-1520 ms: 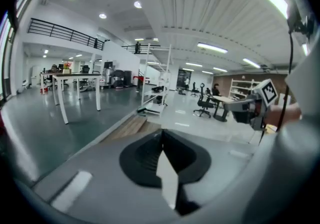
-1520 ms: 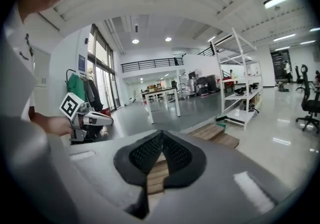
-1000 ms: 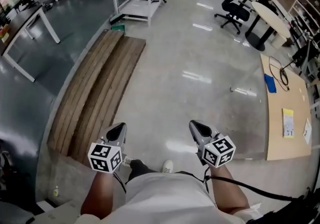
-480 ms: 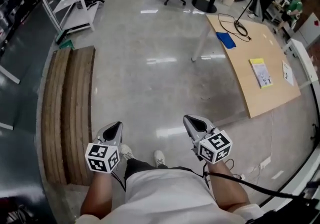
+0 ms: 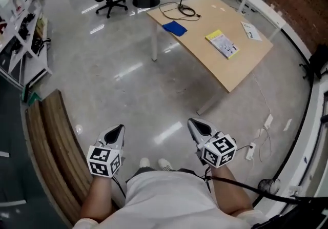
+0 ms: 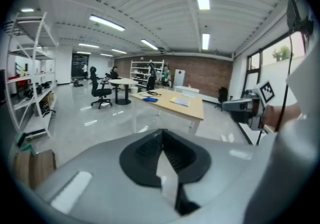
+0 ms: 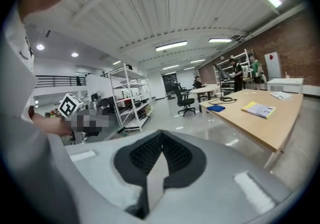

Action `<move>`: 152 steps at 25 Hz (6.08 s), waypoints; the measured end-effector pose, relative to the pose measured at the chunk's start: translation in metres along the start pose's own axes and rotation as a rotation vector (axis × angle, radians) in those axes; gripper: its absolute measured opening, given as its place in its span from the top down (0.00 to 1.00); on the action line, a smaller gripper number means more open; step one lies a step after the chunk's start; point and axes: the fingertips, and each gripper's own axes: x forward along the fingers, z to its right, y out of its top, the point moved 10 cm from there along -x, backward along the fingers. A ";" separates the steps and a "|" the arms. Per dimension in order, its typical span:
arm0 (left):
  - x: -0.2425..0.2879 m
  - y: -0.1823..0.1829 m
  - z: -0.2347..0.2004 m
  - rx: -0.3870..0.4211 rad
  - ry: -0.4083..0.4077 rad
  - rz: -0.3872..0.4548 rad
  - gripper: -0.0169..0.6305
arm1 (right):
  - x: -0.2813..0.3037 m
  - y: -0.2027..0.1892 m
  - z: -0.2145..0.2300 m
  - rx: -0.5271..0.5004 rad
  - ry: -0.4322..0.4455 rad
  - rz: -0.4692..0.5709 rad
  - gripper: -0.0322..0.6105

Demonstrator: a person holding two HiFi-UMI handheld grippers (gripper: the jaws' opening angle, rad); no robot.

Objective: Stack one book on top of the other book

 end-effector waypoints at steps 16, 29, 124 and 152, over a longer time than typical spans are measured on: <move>0.101 0.041 0.029 0.235 -0.452 -0.068 0.96 | -0.099 -0.043 -0.030 0.148 -0.485 0.055 0.95; 0.148 0.059 0.143 0.311 -0.537 -0.070 0.96 | -0.181 -0.061 0.029 0.164 -0.571 0.131 0.95; 0.617 0.193 0.455 -0.407 0.386 -0.053 0.95 | -0.064 0.065 0.787 -0.127 0.393 -0.334 0.95; 0.717 0.137 0.325 -0.667 0.352 -0.205 0.77 | 0.178 0.026 0.768 -0.107 0.323 -0.596 0.75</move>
